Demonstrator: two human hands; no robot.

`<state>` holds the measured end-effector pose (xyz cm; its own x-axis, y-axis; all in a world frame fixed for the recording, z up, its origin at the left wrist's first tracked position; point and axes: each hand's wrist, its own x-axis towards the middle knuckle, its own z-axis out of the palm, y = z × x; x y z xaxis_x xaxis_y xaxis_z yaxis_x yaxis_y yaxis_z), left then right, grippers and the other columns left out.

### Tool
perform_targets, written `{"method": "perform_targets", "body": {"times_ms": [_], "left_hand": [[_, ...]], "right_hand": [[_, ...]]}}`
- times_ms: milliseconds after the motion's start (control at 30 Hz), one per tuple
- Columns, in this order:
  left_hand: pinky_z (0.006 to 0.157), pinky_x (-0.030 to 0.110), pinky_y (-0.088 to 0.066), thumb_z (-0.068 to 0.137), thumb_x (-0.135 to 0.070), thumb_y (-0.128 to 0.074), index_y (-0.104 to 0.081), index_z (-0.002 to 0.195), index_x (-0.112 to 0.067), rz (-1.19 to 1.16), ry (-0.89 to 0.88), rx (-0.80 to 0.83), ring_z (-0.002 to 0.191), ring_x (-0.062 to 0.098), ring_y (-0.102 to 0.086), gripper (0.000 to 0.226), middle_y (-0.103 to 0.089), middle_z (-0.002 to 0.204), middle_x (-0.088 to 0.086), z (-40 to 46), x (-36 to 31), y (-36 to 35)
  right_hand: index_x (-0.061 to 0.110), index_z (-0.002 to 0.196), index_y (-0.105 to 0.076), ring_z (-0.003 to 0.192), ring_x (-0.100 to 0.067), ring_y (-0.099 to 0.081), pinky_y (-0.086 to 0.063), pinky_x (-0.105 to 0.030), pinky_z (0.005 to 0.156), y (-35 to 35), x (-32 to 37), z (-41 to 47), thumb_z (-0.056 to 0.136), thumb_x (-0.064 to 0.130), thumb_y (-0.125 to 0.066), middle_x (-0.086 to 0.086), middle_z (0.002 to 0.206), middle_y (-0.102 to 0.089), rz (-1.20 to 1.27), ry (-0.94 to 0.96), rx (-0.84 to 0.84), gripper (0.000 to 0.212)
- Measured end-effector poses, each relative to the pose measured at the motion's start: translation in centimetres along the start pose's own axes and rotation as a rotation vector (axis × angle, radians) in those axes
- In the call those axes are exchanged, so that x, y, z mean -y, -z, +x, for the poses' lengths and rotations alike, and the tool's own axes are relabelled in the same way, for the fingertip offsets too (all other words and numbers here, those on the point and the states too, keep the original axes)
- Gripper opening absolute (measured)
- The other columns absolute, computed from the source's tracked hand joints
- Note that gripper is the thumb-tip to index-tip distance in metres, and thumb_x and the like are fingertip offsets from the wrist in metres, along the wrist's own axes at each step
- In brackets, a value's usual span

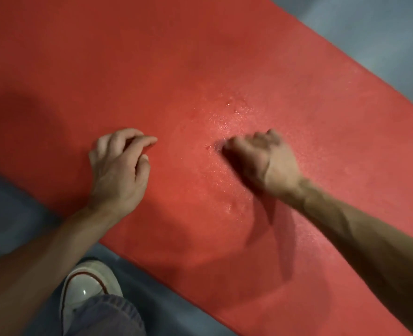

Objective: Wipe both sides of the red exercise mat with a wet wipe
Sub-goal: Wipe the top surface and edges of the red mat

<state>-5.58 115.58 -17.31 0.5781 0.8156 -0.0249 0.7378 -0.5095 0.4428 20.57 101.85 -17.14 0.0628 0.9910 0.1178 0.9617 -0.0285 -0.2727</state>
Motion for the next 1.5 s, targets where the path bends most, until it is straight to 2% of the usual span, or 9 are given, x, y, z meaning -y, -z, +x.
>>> {"method": "perform_targets", "body": {"times_ms": [133,367,567,800,1000,1167,1233,1333,1500], "left_hand": [[0.103,0.049,-0.033,0.091,-0.020,-0.053,-0.067,0.126,-0.028,0.024,-0.008,-0.003,0.122,0.031,-0.044,0.039,-0.054,0.131,-0.002,0.2,0.1,-0.2],[0.103,0.050,-0.034,0.092,-0.022,-0.051,-0.066,0.127,-0.028,0.024,0.000,0.007,0.124,0.031,-0.043,0.039,-0.054,0.131,-0.003,0.1,-0.3,-0.1],[0.102,0.049,-0.033,0.093,-0.022,-0.051,-0.066,0.129,-0.027,0.035,-0.056,0.021,0.125,0.030,-0.043,0.039,-0.054,0.132,-0.004,1.0,-0.5,-0.6],[0.105,0.047,-0.032,0.093,-0.019,-0.052,-0.067,0.130,-0.023,-0.006,-0.118,0.018,0.126,0.028,-0.043,0.040,-0.055,0.135,-0.002,1.9,-1.9,-1.2],[0.109,0.049,-0.033,0.097,-0.020,-0.050,-0.061,0.139,-0.019,0.026,-0.271,0.008,0.132,0.030,-0.044,0.044,-0.054,0.142,0.001,5.4,-2.3,-1.5],[0.109,0.053,-0.034,0.100,-0.025,-0.046,-0.057,0.144,-0.019,0.106,-0.311,0.010,0.134,0.033,-0.045,0.045,-0.052,0.147,0.003,6.9,-1.4,-2.5],[0.108,0.052,-0.033,0.100,-0.025,-0.046,-0.056,0.144,-0.019,0.125,-0.312,0.000,0.134,0.033,-0.046,0.046,-0.052,0.148,0.004,6.8,-1.4,-2.7],[0.108,0.053,-0.033,0.099,-0.025,-0.047,-0.057,0.144,-0.018,0.144,-0.310,0.000,0.134,0.033,-0.046,0.047,-0.051,0.149,0.003,6.7,-1.5,-2.7],[0.107,0.053,-0.034,0.096,-0.024,-0.048,-0.058,0.143,-0.018,0.161,-0.310,-0.003,0.133,0.034,-0.048,0.048,-0.052,0.149,0.003,7.0,-1.3,-2.8]], "right_hand": [[0.024,0.124,-0.062,0.074,-0.024,-0.054,-0.041,-0.038,0.073,-1.1,3.1,-4.0,0.100,0.024,-0.061,0.002,0.080,-0.062,0.003,0.338,0.140,0.024],[0.022,0.105,-0.054,0.063,-0.023,-0.055,-0.030,-0.034,0.070,1.2,-5.2,1.4,0.093,0.022,-0.059,0.005,0.067,-0.055,-0.060,-0.174,-0.031,0.013],[0.027,0.120,-0.052,0.070,-0.020,-0.049,-0.039,-0.035,0.070,-0.7,0.7,-3.5,0.101,0.027,-0.062,0.005,0.077,-0.060,0.036,0.239,0.124,0.022],[0.021,0.104,-0.054,0.065,-0.028,-0.060,-0.034,-0.036,0.068,3.1,-9.0,2.9,0.088,0.025,-0.066,-0.003,0.072,-0.065,-0.119,-0.255,-0.035,0.020],[0.026,0.114,-0.050,0.072,-0.021,-0.050,-0.038,-0.036,0.071,0.3,-1.7,0.2,0.102,0.030,-0.059,0.003,0.076,-0.060,-0.029,0.203,0.108,0.015],[0.020,0.107,-0.058,0.070,-0.034,-0.063,-0.040,-0.042,0.071,3.3,-10.9,5.4,0.078,0.030,-0.062,-0.008,0.074,-0.066,-0.140,-0.241,0.003,0.031],[0.017,0.104,-0.056,0.066,-0.035,-0.061,-0.039,-0.041,0.070,3.8,-11.5,5.8,0.088,0.030,-0.056,-0.009,0.068,-0.063,-0.130,-0.366,-0.049,0.021],[0.014,0.095,-0.055,0.056,-0.030,-0.051,-0.035,-0.034,0.064,2.5,-7.8,4.7,0.107,0.040,-0.043,-0.001,0.062,-0.053,-0.070,-0.260,-0.019,0.031],[0.023,0.104,-0.060,0.065,-0.026,-0.059,-0.043,-0.036,0.067,2.4,-8.1,4.3,0.106,0.044,-0.042,0.001,0.072,-0.062,-0.081,-0.029,0.117,0.027]]}}
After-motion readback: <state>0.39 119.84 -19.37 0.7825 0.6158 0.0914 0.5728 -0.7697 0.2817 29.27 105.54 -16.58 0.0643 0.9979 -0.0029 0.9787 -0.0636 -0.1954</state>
